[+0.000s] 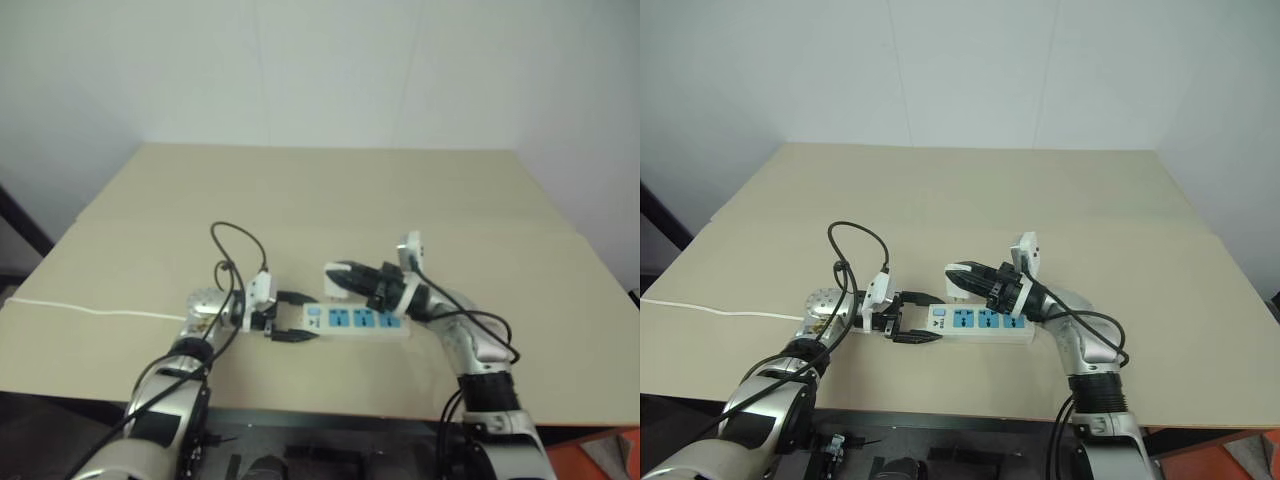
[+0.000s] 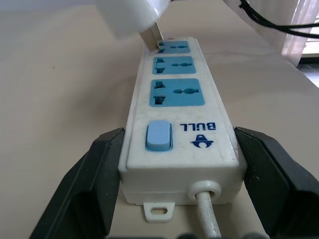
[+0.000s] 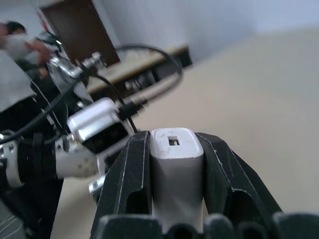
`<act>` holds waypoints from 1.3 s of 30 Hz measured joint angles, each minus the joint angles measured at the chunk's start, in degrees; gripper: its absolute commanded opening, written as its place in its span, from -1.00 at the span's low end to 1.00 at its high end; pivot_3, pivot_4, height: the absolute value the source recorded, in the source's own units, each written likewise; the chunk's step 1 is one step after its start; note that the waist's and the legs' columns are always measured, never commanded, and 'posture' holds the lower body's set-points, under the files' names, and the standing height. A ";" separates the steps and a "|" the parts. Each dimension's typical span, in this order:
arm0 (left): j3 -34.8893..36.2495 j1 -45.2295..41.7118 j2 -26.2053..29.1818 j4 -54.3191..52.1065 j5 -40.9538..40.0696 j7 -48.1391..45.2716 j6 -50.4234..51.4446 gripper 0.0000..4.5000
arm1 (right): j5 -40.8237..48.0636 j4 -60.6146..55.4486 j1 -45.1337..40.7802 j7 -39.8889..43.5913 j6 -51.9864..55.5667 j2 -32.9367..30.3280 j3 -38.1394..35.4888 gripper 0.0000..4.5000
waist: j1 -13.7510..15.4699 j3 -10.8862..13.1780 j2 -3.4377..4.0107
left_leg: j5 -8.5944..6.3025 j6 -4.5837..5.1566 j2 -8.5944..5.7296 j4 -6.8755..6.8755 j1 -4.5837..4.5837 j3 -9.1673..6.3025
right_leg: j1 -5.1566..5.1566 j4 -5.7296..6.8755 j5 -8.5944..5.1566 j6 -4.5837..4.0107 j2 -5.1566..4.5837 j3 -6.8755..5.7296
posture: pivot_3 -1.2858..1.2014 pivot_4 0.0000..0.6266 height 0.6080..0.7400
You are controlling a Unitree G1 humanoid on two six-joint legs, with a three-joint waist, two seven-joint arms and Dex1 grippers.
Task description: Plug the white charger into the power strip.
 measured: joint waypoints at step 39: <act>-5.25 0.57 1.64 -2.03 -4.33 -0.02 1.51 0.42 | -2.19 20.48 -4.05 12.13 -16.92 -3.95 3.71 -0.51 | -0.55 0.00 0.00 | 0.00 0.00 0.00 -0.02 0.03 0.00 | 0.03 -0.01 -0.01 -0.01 0.00 0.00 | 0.03 -0.52 1.00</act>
